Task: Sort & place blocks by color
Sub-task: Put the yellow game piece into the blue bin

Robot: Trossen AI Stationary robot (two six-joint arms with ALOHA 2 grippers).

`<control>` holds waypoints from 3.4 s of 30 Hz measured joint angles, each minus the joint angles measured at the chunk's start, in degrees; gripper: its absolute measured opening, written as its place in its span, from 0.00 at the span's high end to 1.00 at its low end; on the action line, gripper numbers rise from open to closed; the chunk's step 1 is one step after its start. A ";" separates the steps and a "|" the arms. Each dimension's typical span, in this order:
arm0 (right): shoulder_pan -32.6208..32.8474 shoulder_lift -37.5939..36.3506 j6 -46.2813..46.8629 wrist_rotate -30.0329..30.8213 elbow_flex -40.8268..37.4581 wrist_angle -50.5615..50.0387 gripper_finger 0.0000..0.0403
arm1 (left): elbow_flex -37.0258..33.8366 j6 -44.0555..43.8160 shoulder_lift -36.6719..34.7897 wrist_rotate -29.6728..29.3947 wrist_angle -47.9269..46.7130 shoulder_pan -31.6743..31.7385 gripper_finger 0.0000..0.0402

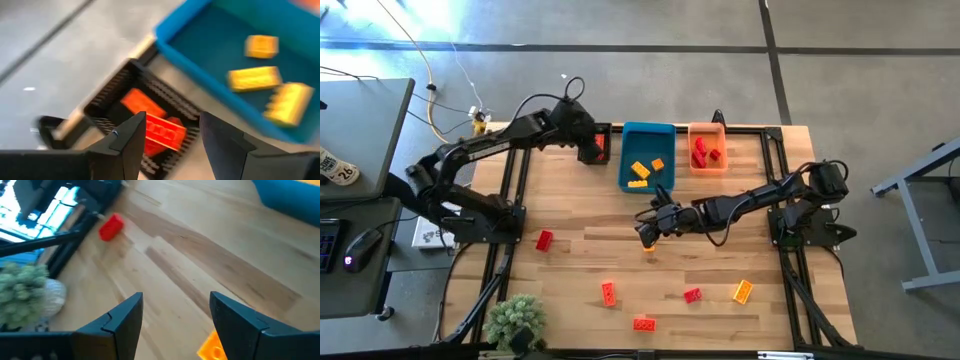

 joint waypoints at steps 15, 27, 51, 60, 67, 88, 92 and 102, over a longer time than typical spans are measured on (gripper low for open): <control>-1.56 -0.07 0.91 -2.81 11.33 -20.23 0.47 | 0.01 -8.85 -10.05 13.88 -11.17 -6.30 0.57; -1.16 5.42 8.53 -10.38 12.19 -21.68 0.47 | 0.00 -8.86 -10.04 13.73 -11.80 -8.72 0.57; -1.13 16.04 15.71 -11.97 12.19 -21.78 0.47 | 0.00 -9.45 -10.00 13.49 -11.65 -9.44 0.57; -1.18 18.34 16.69 -11.97 12.32 -20.88 0.50 | 0.00 -10.48 -10.00 13.49 -11.63 -9.44 0.57; -2.79 18.32 10.23 -14.20 12.39 -20.51 0.73 | 0.00 -13.69 -10.00 13.51 -11.60 -9.44 0.57; -13.85 10.05 -19.51 -19.48 12.02 -17.25 0.73 | 0.00 -29.53 -9.97 13.42 -19.47 -10.73 0.57; -16.96 7.39 -24.86 -19.40 12.11 -17.23 0.73 | 0.00 -32.89 -9.97 10.21 -21.08 -12.55 0.57; -24.83 6.46 -36.26 -16.33 12.11 -17.28 0.72 | 0.00 -41.78 -9.97 1.07 -27.14 -18.14 0.57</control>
